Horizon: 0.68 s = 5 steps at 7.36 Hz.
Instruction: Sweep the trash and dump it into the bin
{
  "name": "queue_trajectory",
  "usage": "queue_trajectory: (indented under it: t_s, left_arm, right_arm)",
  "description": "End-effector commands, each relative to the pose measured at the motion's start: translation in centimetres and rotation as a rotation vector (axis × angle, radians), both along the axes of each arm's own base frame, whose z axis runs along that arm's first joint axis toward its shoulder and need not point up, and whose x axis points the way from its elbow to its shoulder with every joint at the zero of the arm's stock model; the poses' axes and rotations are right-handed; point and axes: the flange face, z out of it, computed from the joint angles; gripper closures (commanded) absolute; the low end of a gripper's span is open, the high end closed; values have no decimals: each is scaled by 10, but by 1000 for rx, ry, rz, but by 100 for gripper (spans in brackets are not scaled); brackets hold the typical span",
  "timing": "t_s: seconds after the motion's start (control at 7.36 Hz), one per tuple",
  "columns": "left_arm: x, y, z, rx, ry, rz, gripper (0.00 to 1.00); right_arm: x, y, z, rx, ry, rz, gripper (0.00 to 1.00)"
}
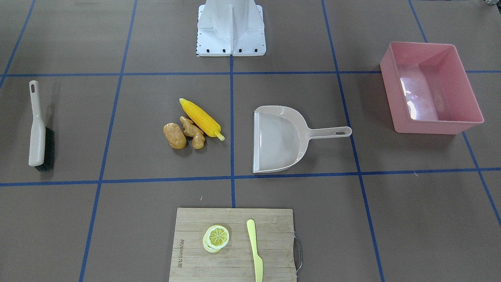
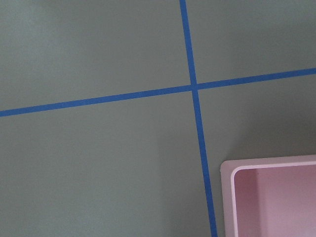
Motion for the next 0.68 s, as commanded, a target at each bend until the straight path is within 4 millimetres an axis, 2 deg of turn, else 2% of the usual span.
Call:
queue_trajectory:
  t_s: [0.0, 0.14, 0.27, 0.54]
  left_arm:
    - [0, -1, 0, 2, 0, 2, 1]
    - [0, -1, -1, 5, 0, 3, 1]
    - [0, -1, -2, 8, 1, 3, 1]
    - [0, -1, -2, 9, 1, 4, 1]
  right_arm:
    - [-1, -5, -22, 33, -15, 2, 0]
    - [-4, -5, -43, 66, -48, 3, 0]
    - [-4, -6, -49, 78, -51, 2, 0]
    - [-11, -8, -50, 83, -42, -15, 0]
